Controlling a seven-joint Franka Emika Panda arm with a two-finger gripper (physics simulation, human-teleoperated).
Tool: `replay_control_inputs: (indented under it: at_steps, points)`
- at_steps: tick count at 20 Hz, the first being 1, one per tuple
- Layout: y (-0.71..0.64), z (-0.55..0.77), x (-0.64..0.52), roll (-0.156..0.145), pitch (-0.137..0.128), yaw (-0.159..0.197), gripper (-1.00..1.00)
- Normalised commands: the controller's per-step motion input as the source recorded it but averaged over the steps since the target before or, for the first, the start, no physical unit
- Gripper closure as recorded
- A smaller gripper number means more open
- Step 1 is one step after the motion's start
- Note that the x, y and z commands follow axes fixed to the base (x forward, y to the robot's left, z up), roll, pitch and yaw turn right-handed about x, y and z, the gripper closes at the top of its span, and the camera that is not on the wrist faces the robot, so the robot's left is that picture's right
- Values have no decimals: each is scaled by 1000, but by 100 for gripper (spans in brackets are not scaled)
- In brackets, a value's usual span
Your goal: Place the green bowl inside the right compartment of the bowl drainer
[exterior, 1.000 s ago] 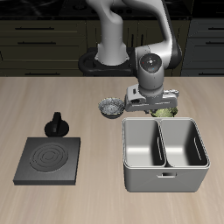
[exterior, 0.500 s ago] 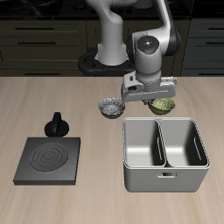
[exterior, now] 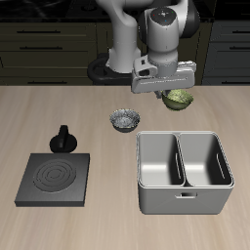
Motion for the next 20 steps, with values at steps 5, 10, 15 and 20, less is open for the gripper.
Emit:
replay_control_inputs:
  at_steps: [5,10,15,20]
  points:
    - [-188,596,-55,-18,-68,1,100]
    - [-149,527,-93,-3,-84,0,100]
    - [-103,268,48,-4,-21,-6,100]
    - [-113,151,241,4,14,13,100]
